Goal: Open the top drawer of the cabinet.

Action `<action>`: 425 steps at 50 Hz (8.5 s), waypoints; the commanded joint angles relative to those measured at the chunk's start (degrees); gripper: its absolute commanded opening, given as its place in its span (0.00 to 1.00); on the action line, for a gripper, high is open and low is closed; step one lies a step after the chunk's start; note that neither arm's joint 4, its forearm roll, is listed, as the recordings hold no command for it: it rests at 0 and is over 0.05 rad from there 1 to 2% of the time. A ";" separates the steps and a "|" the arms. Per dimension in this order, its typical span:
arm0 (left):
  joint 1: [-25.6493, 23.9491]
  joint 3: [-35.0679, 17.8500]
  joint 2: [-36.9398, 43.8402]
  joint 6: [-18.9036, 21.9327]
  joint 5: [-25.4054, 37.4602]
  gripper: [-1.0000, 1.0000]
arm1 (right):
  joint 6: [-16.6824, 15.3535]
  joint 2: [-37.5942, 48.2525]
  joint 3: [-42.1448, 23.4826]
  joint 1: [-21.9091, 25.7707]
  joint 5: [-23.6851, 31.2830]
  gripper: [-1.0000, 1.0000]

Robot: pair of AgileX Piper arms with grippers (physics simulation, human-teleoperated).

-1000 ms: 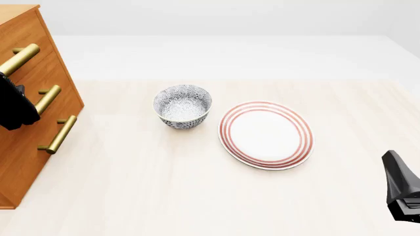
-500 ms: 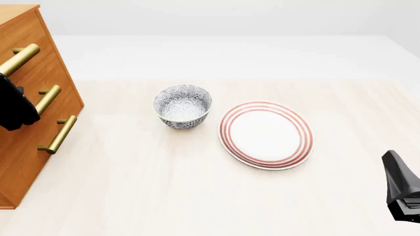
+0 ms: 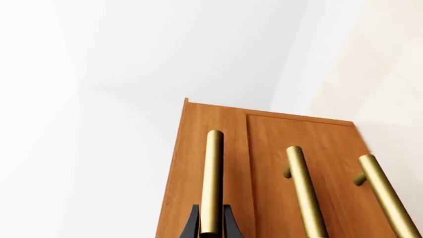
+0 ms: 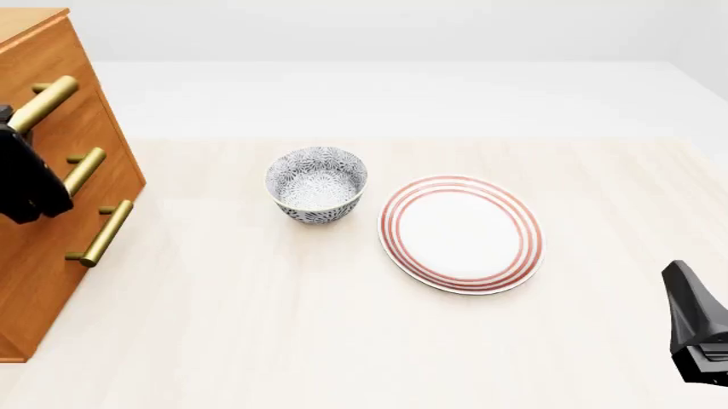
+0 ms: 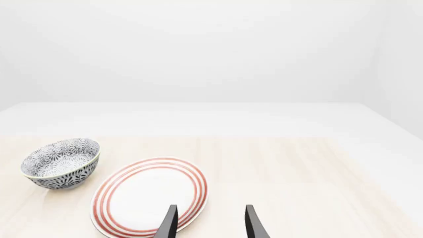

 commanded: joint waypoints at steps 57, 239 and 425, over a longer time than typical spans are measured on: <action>-13.58 3.52 4.57 2.90 -6.21 0.00 | 0.01 -0.03 0.03 -0.01 -0.02 1.00; -20.42 -16.79 -32.56 -50.22 53.48 1.00 | 0.00 -0.03 0.02 -0.01 -0.02 1.00; -15.64 -35.67 -4.25 -85.15 76.23 1.00 | 0.00 -0.02 0.02 -0.01 -0.01 1.00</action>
